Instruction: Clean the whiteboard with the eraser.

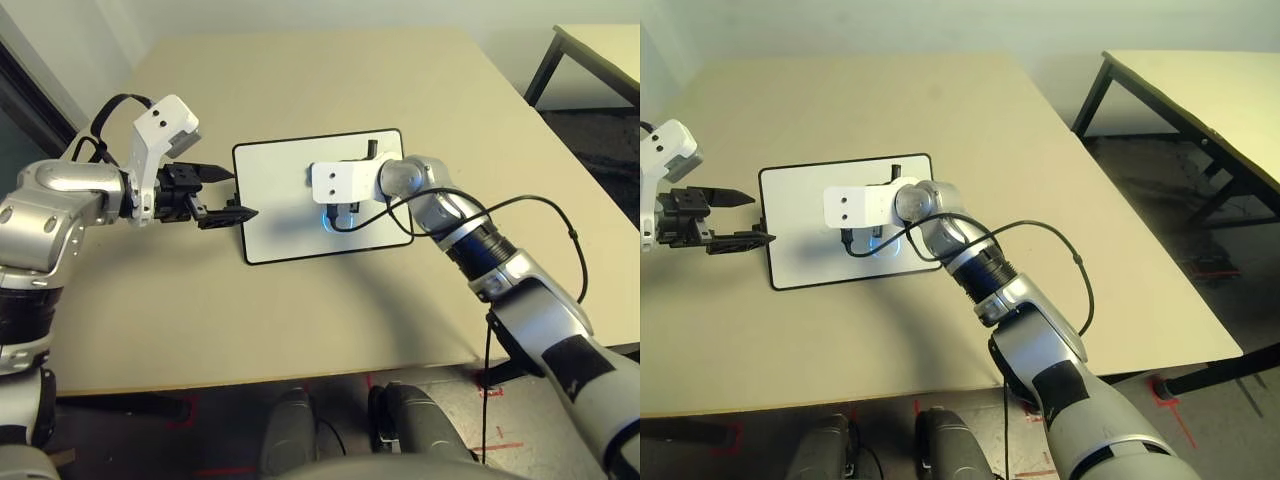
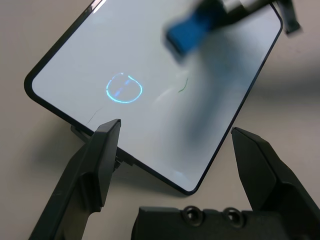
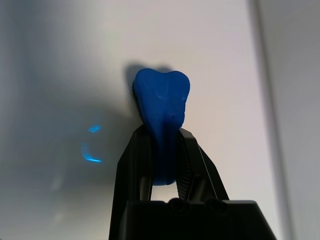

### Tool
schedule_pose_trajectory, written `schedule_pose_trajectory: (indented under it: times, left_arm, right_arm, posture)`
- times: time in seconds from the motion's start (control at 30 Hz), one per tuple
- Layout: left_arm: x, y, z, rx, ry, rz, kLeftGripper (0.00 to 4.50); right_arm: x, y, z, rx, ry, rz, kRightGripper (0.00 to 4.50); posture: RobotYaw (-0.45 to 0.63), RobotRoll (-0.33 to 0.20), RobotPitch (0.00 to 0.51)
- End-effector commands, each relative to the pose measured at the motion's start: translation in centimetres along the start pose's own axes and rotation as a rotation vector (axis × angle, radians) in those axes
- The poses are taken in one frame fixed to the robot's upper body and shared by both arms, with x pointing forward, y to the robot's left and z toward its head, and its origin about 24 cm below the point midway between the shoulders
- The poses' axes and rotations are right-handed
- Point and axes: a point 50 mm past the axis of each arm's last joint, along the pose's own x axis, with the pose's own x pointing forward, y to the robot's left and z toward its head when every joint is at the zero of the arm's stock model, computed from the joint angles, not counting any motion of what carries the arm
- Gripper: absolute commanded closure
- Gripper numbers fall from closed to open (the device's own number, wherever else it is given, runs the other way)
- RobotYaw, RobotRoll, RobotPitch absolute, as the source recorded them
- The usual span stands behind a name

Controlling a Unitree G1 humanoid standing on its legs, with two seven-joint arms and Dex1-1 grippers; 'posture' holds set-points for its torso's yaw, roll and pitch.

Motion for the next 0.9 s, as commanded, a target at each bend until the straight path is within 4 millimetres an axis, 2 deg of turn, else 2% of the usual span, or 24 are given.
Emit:
schedule_pose_trajectory:
  times: [0.03, 0.13, 0.33, 0.4, 0.5, 0.67, 0.73, 0.83, 0.9]
  left_arm:
    - [-0.3, -0.2, 0.0, 0.001, 0.011, 0.001, 0.00]
    - [-0.3, -0.1, -0.1, 0.000, 0.022, 0.003, 0.00]
    - [-0.7, 0.0, -0.5, -0.006, 0.051, 0.003, 0.00]
    - [-0.9, -0.1, -0.8, -0.018, 0.077, -0.003, 0.00]
    - [-1.0, -0.3, -1.0, -0.019, 0.079, -0.002, 0.00]
    - [-1.5, -0.3, -1.0, -0.024, 0.079, 0.010, 0.00]
    - [-1.5, -0.3, -1.1, -0.026, 0.079, 0.011, 0.00]
    - [-1.5, -0.4, -1.1, -0.029, 0.077, 0.010, 0.00]
    - [-1.5, -0.4, -1.1, -0.029, 0.075, 0.010, 0.00]
  right_arm:
    - [0.0, 1.9, 0.4, -0.022, 0.010, 0.090, 3.90]
    - [0.1, 1.7, 0.6, -0.020, 0.015, 0.087, 3.90]
    - [1.3, -2.6, 1.1, -0.024, 0.034, -0.036, 3.90]
    - [1.6, -3.3, 1.4, -0.035, 0.030, -0.050, 3.90]
    - [1.7, -2.7, 1.7, -0.059, 0.016, -0.027, 3.90]
    - [1.1, 0.6, 1.6, -0.119, -0.005, 0.076, 3.90]
    - [0.9, 1.3, 1.5, -0.134, -0.002, 0.091, 3.90]
    - [0.9, 1.2, 1.4, -0.145, 0.008, 0.090, 3.90]
    - [1.1, 0.0, 1.5, -0.152, 0.016, 0.054, 3.90]
  posture:
    - [0.08, 0.000, 0.115]
    - [0.08, 0.000, 0.114]
    - [0.09, 0.000, 0.109]
    - [0.10, 0.000, 0.108]
    - [0.11, 0.000, 0.108]
    - [0.12, 0.000, 0.106]
    - [0.12, 0.000, 0.106]
    - [0.12, 0.000, 0.106]
    - [0.12, 0.000, 0.104]
